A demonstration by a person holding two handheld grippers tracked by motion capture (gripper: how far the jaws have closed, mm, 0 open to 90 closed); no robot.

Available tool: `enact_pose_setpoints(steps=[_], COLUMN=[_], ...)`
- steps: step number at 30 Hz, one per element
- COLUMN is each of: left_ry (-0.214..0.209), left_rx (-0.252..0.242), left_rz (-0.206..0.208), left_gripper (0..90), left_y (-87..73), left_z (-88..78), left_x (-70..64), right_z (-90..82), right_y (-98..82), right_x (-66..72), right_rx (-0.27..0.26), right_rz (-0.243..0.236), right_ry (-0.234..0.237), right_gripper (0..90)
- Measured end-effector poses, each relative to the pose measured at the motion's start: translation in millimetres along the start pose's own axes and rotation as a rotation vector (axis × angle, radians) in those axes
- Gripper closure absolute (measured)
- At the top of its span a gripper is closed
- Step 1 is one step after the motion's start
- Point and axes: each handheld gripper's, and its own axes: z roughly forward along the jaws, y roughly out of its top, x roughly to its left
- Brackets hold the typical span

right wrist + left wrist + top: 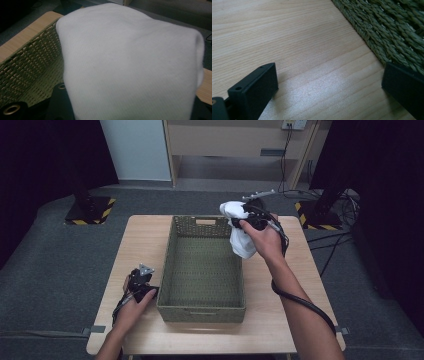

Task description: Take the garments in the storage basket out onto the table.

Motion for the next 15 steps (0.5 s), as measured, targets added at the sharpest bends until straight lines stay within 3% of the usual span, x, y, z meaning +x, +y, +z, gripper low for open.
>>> enact_pose_setpoints(steps=[15], left_ry=[0.000], left_rx=[0.000], left_rz=[0.000], left_gripper=[0.0], left_y=[0.0], left_z=[0.0], left_x=[0.0], right_z=[-6.3], right_y=[-12.4], right_x=[-24.0], right_rx=[0.002], right_rz=[0.030], right_ry=[-0.027], right_gripper=[46.9])
